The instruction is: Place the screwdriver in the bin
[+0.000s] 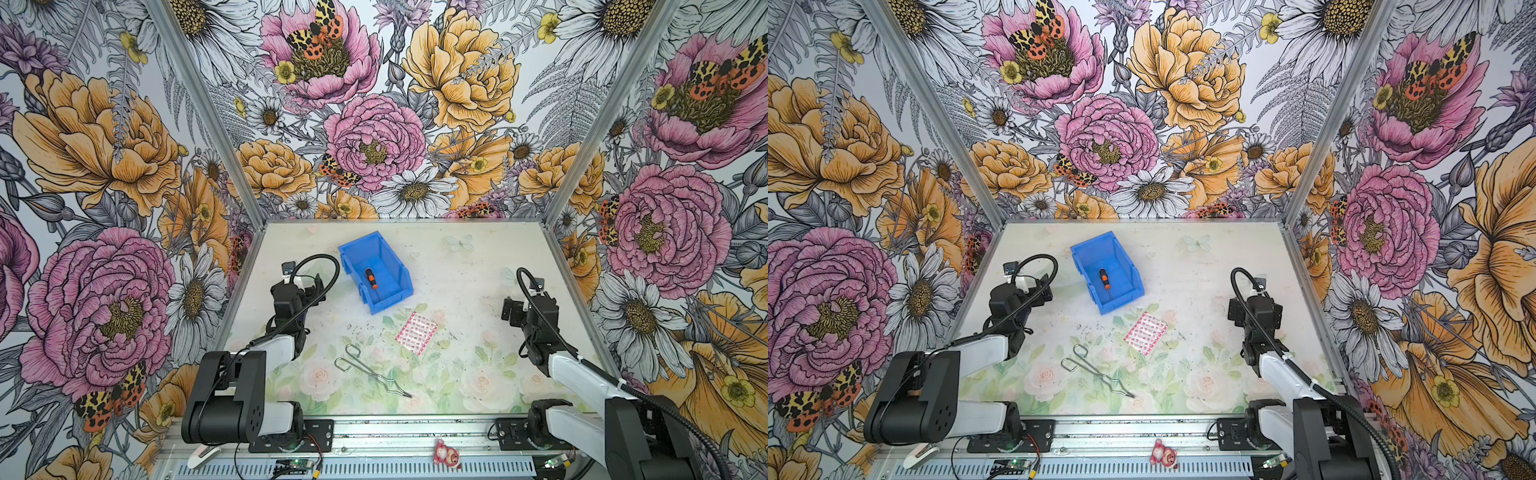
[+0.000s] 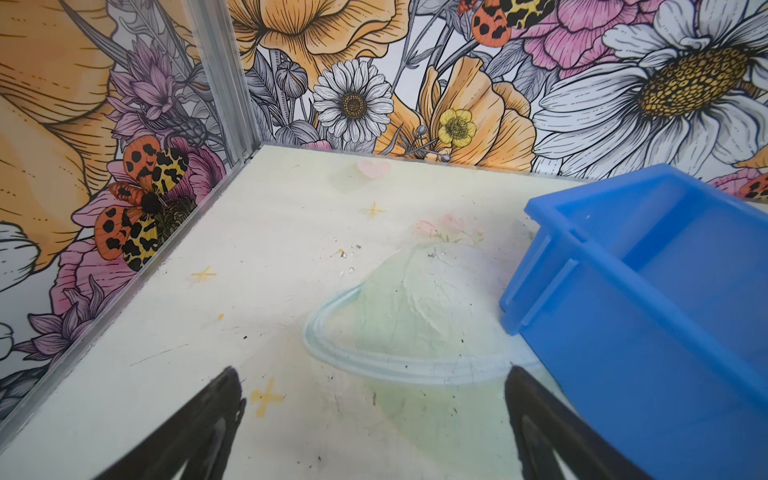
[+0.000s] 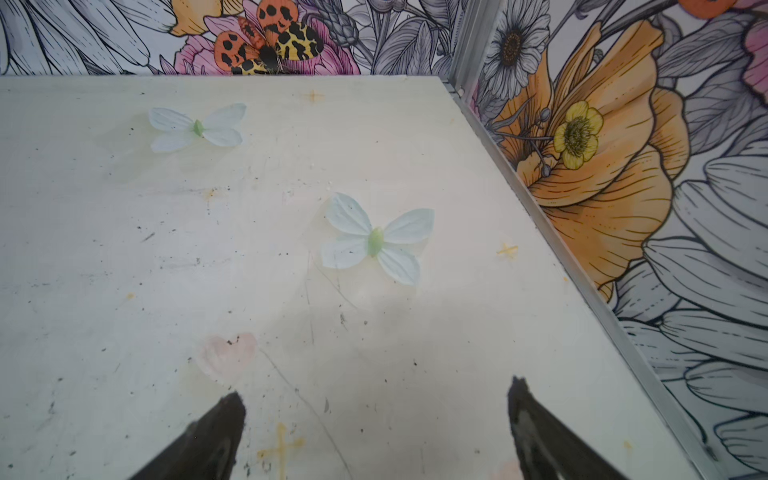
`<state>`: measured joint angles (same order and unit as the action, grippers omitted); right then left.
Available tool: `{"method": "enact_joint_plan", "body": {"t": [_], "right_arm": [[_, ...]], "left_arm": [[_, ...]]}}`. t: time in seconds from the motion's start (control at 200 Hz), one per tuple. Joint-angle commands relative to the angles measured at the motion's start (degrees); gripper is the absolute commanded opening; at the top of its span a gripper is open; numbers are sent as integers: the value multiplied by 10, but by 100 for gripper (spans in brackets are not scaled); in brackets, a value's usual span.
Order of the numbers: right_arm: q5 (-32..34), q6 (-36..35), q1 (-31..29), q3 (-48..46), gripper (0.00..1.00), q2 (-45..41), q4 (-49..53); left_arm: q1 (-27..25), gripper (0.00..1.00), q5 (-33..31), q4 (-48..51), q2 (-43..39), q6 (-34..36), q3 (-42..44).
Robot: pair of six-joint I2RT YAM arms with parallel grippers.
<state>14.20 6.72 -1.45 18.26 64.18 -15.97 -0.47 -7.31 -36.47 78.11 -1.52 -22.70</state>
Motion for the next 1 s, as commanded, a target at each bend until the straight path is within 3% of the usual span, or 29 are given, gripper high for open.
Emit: {"method": "enact_joint_plan", "body": {"t": [0.0,0.21,0.536,0.776,0.816,0.846,0.996], "right_arm": [[-19,-10,5,26,99,25,-57],[-36,-16,8,49,100,61,-56],[-34,-11,11,48,99,71,-87],[-69,-31,11,132,99,203,-135],[-80,-35,13,127,99,239,-198],[-89,-22,22,132,100,230,-156],[-91,-3,40,28,99,243,-373]], "left_arm": [[9,99,24,-24,9,3,-14],[31,99,55,-106,90,4,-19],[24,99,63,-129,99,18,-5],[20,99,56,-127,98,21,-5],[18,99,53,-127,98,21,-5],[18,99,50,-128,98,21,-4],[17,99,43,-134,99,19,-1]]}}
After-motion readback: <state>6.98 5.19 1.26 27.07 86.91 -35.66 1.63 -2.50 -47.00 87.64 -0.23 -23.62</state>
